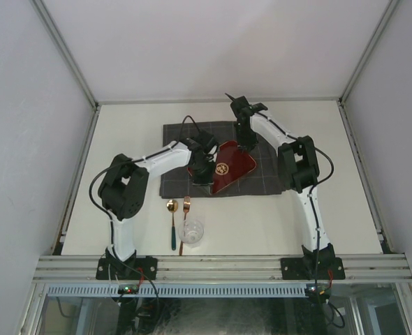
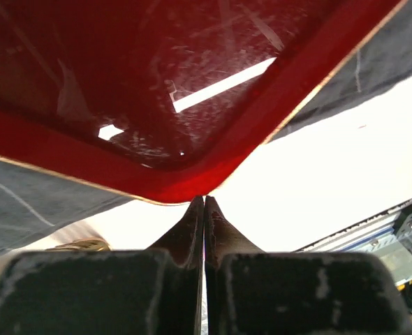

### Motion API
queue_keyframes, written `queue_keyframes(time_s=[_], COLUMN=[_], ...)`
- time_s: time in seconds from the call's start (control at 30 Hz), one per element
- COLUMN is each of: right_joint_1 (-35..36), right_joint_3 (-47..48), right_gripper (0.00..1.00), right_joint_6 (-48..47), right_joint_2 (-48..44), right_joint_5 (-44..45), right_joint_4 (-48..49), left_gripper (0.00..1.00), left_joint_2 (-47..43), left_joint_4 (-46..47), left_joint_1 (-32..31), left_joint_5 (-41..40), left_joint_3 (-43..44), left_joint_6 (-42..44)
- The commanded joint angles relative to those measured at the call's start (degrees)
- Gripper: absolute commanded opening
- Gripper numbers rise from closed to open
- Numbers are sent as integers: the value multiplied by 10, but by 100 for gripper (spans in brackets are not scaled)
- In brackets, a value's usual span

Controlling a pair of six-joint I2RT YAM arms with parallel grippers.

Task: Set the dinner table for one person
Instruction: Place the plate on the napkin, then adjust the plate at the center of the board.

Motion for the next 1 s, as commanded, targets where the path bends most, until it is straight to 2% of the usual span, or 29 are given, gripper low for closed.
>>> queue_keyframes(time_s=[0.0, 0.2, 0.37, 0.43, 0.6, 0.67, 0.77, 0.97], right_joint_1=[7, 5, 3, 3, 4, 4, 5, 6], right_joint_3=[2, -63, -103, -110, -143, -162, -194, -252], right_gripper=[25, 26, 31, 32, 34, 34, 33, 32], right_joint_6=[20, 27, 35, 36, 41, 44, 50, 63], right_joint_2=[-45, -105, -143, -154, -177, -185, -197, -221], right_joint_5=[15, 39, 53, 59, 63, 62, 56, 52], right_joint_4=[22, 37, 52, 50, 51, 57, 69, 90], left_gripper=[0, 0, 1, 11, 46, 53, 56, 56], left_joint_2=[-28, -32, -40, -43, -48, -46, -31, 23], left_joint_4=[15, 18, 4, -4, -21, -27, -37, -75], left_joint_1=[-5, -5, -4, -2, 25, 42, 76, 128], left_joint_5=[26, 20, -13, -22, -34, -36, -36, -55], left_joint_3=[-3, -4, 12, 23, 53, 65, 84, 144], left_joint_6=[16, 18, 22, 25, 34, 41, 49, 70])
